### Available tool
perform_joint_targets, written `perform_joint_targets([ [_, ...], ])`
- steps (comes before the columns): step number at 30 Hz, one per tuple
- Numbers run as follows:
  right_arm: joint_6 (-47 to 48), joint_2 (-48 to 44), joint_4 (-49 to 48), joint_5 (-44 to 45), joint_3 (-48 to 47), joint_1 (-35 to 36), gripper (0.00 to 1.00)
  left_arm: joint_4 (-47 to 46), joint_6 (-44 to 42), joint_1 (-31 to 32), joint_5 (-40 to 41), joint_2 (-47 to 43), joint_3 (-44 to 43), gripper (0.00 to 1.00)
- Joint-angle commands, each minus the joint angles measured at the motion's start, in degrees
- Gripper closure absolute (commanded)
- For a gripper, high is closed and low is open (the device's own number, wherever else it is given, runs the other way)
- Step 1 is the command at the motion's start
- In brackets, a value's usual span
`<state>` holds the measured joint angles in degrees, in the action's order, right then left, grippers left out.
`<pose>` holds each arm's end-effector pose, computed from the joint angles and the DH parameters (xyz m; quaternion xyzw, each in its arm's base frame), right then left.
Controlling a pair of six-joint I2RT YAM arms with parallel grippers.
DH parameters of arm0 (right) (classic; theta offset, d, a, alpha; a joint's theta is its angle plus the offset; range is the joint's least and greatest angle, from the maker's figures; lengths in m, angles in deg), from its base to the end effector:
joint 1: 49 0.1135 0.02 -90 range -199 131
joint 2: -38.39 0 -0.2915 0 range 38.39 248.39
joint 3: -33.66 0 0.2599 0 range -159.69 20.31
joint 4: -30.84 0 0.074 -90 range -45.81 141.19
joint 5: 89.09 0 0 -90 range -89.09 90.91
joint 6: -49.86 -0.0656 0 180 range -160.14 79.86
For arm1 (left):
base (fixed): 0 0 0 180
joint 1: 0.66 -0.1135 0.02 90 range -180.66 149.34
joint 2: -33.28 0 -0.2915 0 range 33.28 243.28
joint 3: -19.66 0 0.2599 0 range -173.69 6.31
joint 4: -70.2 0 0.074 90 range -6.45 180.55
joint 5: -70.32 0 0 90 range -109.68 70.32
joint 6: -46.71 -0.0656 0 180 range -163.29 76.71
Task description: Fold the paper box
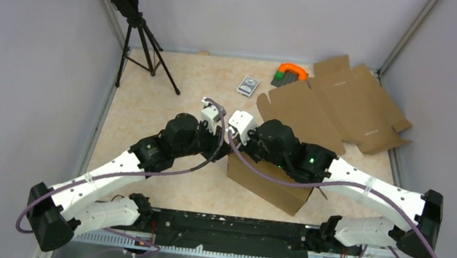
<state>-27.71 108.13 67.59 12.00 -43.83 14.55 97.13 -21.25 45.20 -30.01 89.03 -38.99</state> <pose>0.1439 0.2608 0.3549 -0.4892 0.7061 0.1428 0.4916 0.1601 -0.1819 0.3112 0.2204 0.8073 -0.3654 0.4076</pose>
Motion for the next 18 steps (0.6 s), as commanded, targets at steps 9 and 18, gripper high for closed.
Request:
perform_joint_targets([
  [9,-0.89,-1.53,1.32,-0.53,1.18,0.71,1.00,1.89,-2.60,0.41,-0.90,1.92,-4.68,1.00],
  [18,-1.44,-1.31,1.39,0.74,1.51,0.64,1.00,2.44,-2.80,1.54,-3.45,3.38,-4.12,1.00],
])
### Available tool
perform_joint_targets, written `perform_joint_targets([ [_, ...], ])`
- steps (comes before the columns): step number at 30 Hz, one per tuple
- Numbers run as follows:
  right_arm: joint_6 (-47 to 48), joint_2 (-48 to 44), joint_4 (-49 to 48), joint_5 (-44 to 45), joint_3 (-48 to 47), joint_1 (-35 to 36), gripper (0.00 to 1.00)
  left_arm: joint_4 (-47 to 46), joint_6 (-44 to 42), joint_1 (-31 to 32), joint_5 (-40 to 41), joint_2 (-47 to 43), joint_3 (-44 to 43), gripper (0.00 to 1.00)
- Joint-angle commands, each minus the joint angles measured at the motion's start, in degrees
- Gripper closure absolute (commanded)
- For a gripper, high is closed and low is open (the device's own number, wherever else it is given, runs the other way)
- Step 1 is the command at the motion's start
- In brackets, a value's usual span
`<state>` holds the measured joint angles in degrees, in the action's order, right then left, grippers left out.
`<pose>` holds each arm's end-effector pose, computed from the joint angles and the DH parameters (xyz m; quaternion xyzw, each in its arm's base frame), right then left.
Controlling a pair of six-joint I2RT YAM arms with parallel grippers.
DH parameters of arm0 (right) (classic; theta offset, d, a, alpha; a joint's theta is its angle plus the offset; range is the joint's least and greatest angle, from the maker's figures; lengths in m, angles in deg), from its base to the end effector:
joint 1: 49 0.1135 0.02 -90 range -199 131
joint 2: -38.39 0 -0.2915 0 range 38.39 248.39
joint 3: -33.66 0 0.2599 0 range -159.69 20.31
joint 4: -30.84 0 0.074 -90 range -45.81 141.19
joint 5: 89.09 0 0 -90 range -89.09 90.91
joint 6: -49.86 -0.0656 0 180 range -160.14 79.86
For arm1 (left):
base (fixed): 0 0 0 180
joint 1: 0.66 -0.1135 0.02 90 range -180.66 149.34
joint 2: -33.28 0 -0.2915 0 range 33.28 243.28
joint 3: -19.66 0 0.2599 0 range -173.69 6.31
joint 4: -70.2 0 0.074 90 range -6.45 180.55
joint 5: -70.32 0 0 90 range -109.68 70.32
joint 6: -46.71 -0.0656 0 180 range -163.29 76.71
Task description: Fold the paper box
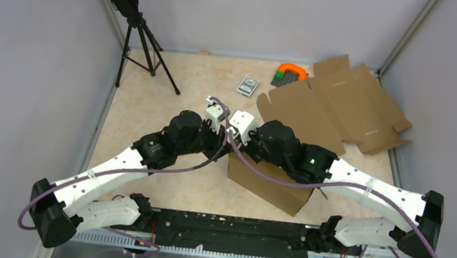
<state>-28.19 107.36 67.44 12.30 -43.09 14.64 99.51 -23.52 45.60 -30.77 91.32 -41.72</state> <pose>0.1422 0.2577 0.3541 -0.4850 0.7078 0.1439 0.4930 0.1634 -0.1890 0.3154 0.2432 0.8098 -0.3562 0.3978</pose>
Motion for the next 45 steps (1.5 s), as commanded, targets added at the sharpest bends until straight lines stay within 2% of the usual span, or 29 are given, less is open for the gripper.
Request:
perform_joint_targets([
  [1,-0.96,-0.63,1.39,0.35,1.04,0.59,1.00,0.08,-0.64,1.26,-2.64,1.23,-1.27,1.00],
  [11,-0.26,-1.23,0.89,-1.18,2.06,0.65,1.00,0.41,-1.78,2.67,1.86,1.74,0.43,1.00],
  [26,0.62,-1.08,2.13,-4.61,4.49,0.67,1.00,1.79,-0.78,3.13,-1.47,2.30,0.29,1.00],
  [30,0.60,-1.70,1.88,-4.19,4.69,0.61,1.00,2.96,0.11,3.06,0.72,1.90,-1.34,0.83],
  [32,0.47,-1.89,1.77,-4.17,4.81,0.63,1.00,2.85,0.06,3.05,1.77,1.36,-1.93,0.81],
  [38,0.10,-2.08,1.88,-4.07,4.69,0.66,1.00,4.40,-1.07,3.07,3.41,2.48,-4.09,0.84],
  [42,-0.06,-2.02,1.87,-4.01,4.61,0.64,1.00,5.20,-1.39,3.08,3.38,3.13,-5.11,0.95],
  [45,-0.08,-1.91,2.01,-4.08,4.62,0.60,1.00,5.22,-1.40,3.08,3.84,2.43,-5.32,0.78],
])
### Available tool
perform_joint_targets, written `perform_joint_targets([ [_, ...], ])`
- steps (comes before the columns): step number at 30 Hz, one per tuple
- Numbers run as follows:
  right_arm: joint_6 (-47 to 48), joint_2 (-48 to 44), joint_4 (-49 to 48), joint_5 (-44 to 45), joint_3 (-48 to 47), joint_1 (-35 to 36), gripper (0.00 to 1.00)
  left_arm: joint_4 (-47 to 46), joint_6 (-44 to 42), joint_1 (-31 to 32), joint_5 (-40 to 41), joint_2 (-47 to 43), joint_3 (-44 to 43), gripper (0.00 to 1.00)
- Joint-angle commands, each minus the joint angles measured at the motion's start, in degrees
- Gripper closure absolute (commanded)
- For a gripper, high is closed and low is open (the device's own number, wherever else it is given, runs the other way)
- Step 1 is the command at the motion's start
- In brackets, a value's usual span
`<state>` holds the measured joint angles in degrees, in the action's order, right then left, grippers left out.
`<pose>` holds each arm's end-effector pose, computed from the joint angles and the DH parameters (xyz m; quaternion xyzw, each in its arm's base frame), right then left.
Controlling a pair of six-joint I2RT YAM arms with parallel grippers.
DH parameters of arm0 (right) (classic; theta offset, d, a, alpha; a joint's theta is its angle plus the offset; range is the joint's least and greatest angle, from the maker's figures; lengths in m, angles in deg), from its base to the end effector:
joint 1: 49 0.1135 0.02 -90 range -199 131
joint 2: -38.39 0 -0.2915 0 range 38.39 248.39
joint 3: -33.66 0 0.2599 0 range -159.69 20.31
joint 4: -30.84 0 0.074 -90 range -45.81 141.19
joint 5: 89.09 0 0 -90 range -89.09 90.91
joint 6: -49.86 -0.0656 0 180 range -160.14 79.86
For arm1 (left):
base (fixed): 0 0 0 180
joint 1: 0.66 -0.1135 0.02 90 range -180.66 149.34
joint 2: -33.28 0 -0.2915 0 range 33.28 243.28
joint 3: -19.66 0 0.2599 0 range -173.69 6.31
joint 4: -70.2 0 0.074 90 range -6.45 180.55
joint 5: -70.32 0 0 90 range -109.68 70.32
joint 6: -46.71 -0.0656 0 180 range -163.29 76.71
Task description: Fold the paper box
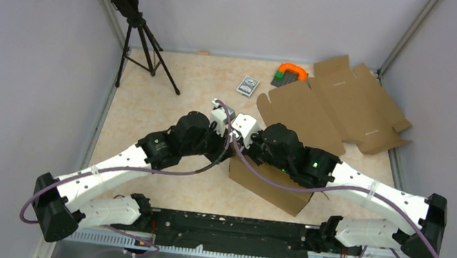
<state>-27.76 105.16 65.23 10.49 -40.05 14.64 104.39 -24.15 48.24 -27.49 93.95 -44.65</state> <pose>0.1368 0.2515 0.3488 -0.4903 0.6978 0.1594 0.4973 0.1618 -0.1990 0.3135 0.2551 0.8287 -0.3258 0.3769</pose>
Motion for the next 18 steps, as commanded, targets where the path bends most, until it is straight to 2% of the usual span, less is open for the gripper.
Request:
perform_joint_targets([
  [1,-0.52,0.38,4.31,-2.24,1.53,0.64,1.00,0.30,-0.81,0.49,0.71,-0.47,-2.55,0.77],
  [9,-0.60,0.69,4.26,-2.41,1.38,0.64,1.00,0.25,-0.85,0.42,1.31,-1.17,-4.11,0.78],
  [15,-0.60,0.46,4.41,-2.26,1.21,0.56,1.00,1.06,-1.03,0.43,0.59,-0.11,-4.56,1.00],
  [18,-0.60,0.39,4.67,-2.14,0.97,0.58,1.00,1.70,-0.91,0.45,-0.59,0.37,-4.51,1.00],
])
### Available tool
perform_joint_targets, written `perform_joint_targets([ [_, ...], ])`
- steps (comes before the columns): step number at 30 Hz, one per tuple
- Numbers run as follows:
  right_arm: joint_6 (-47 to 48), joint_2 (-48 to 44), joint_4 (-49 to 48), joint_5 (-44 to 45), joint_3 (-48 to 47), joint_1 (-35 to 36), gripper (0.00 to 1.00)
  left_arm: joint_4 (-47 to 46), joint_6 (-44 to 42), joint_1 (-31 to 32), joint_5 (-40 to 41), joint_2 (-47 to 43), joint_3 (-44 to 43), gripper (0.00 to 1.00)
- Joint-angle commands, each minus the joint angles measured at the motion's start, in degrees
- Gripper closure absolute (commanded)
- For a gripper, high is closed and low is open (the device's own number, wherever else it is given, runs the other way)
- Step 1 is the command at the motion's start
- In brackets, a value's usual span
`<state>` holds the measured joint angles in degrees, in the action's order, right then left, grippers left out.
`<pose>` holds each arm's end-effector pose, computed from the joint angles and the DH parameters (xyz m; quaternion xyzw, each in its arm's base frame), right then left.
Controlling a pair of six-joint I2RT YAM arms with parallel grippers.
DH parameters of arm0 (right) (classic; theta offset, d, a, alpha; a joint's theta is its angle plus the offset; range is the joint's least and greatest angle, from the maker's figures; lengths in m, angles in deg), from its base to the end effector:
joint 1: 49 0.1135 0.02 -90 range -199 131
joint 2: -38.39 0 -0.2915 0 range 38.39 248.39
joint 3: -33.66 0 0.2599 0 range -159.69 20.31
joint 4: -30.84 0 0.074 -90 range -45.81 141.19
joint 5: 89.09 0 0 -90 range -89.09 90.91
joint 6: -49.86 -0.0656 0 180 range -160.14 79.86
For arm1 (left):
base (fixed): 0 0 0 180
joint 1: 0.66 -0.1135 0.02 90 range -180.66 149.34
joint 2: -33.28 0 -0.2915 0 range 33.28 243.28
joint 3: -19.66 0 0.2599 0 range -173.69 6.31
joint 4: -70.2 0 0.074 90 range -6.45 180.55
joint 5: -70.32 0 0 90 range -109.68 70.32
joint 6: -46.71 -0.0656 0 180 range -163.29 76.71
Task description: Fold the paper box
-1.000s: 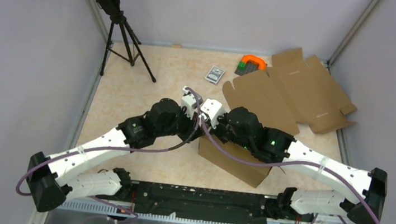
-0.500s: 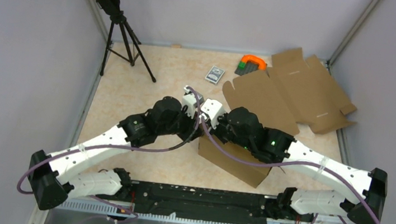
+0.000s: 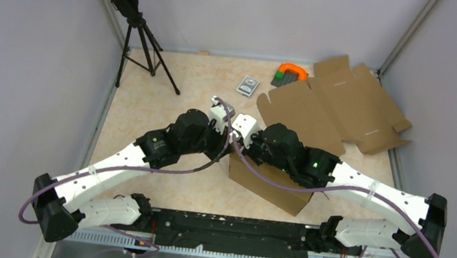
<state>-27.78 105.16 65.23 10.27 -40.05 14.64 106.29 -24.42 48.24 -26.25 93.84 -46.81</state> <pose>0.1366 0.2516 0.3488 -0.4911 0.6973 0.1610 0.4966 0.1623 -0.1975 0.3242 0.2518 0.8284 -0.3188 0.3856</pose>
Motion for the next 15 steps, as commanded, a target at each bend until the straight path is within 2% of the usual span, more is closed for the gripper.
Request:
perform_joint_targets([
  [1,-0.58,0.39,4.78,-1.92,0.95,0.55,1.00,-0.06,-0.53,0.46,-2.22,0.62,-2.34,1.00],
  [15,-1.19,0.00,4.61,-1.87,1.41,0.61,1.00,-1.49,1.25,0.49,-3.63,1.58,-0.09,1.00],
])
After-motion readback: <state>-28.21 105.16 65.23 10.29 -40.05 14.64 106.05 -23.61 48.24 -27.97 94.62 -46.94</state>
